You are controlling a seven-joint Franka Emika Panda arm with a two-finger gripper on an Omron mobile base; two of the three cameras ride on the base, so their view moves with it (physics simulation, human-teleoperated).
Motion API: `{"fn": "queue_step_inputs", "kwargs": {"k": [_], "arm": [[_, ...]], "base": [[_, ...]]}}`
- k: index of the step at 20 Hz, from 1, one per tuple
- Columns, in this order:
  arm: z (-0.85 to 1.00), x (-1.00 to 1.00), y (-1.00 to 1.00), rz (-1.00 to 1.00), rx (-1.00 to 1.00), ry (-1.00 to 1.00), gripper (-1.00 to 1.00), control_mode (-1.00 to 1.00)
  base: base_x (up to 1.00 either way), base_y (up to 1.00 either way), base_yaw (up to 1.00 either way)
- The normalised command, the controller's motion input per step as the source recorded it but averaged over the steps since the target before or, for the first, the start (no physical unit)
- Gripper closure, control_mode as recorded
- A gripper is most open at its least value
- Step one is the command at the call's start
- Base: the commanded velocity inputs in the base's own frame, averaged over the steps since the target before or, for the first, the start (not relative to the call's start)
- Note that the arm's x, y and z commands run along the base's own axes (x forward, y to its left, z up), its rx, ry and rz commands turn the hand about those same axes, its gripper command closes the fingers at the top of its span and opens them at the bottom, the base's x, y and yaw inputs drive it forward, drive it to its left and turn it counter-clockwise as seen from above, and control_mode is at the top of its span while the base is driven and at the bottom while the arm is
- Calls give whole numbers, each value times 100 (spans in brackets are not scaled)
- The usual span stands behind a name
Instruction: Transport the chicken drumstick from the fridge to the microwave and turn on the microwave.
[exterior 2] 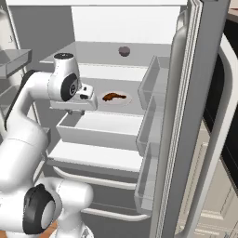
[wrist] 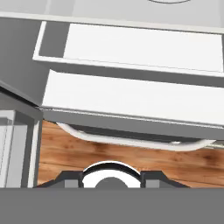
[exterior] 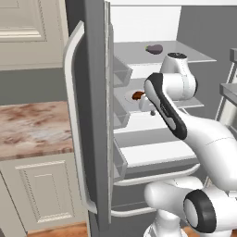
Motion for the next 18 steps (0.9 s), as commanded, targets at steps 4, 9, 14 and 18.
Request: {"fn": "queue_step_inputs", "kwargs": {"k": [4, 9, 14, 18], "arm": [[0, -8, -4, 0, 0, 0, -100, -100], [0, -9, 0, -11, 1, -21, -100, -100], [0, -12, 0, -17, 3, -32, -100, -100], [0, 0, -9, -14, 8, -15, -100, -100]], "base": [[0, 0, 0], [0, 0, 0], [0, 0, 0], [0, 0, 0]]}}
